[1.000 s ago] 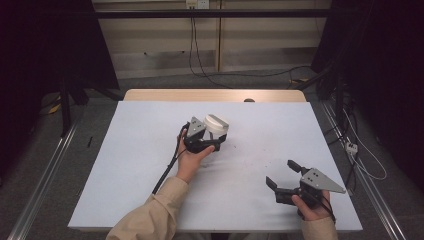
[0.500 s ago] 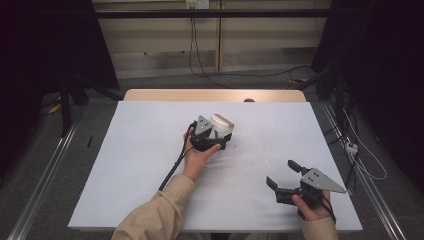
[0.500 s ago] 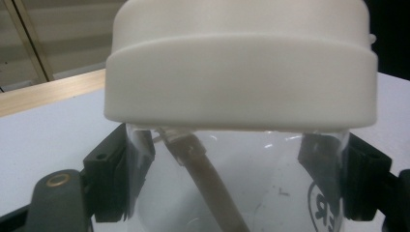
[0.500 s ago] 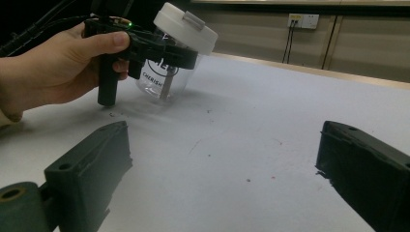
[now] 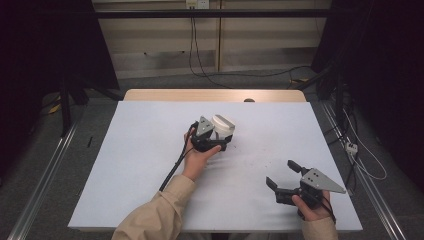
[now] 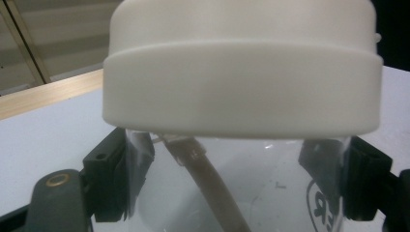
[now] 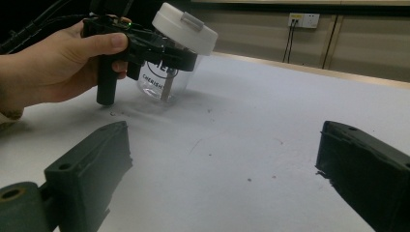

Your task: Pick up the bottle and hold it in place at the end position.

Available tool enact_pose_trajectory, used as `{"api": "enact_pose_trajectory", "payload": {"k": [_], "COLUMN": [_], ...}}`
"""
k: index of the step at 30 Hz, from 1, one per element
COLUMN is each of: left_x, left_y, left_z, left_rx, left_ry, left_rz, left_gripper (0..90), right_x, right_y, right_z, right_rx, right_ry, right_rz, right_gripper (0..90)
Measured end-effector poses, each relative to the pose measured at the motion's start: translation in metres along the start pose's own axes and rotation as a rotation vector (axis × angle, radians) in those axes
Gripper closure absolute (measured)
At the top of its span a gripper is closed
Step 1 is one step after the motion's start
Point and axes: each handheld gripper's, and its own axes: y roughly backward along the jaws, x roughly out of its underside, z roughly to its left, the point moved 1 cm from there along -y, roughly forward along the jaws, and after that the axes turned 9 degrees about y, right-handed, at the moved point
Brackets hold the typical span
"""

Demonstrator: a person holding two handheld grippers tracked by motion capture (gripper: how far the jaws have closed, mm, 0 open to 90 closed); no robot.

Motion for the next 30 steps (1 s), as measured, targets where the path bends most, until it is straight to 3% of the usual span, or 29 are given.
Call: {"api": "enact_pose_trajectory", "payload": {"k": [4, 11, 19, 23, 26, 30], "left_x": [0.001, 0.003, 0.005, 0.005, 0.005, 0.006], "left_y": [0.006, 0.014, 0.023, 0.026, 0.027, 0.024], "left_z": [0.001, 0.0, 0.004, 0.006, 0.006, 0.005], "left_rx": [0.008, 0.016, 0.034, 0.04, 0.038, 0.024], "left_ry": [0.005, -0.028, 0.005, -0.009, -0.021, -0.006], "left_rz": [0.005, 0.016, 0.039, 0.056, 0.053, 0.032], "left_gripper": [18.4, 18.4, 18.4, 18.5, 18.6, 18.7], "right_x": [0.0, 0.0, 0.0, 0.0, 0.0, 0.0], "right_y": [0.0, -0.001, -0.001, -0.002, -0.002, -0.002], "right_z": [0.0, 0.0, 0.001, 0.001, 0.001, 0.001], "right_rx": [0.002, 0.003, 0.002, 0.001, 0.001, 0.003], "right_ry": [-0.003, 0.0, 0.002, 0.004, 0.005, 0.0], "right_rz": [0.002, 0.005, 0.007, 0.009, 0.009, 0.009], "right_gripper": [4.4, 4.4, 4.4, 4.4, 4.4, 4.4]}}
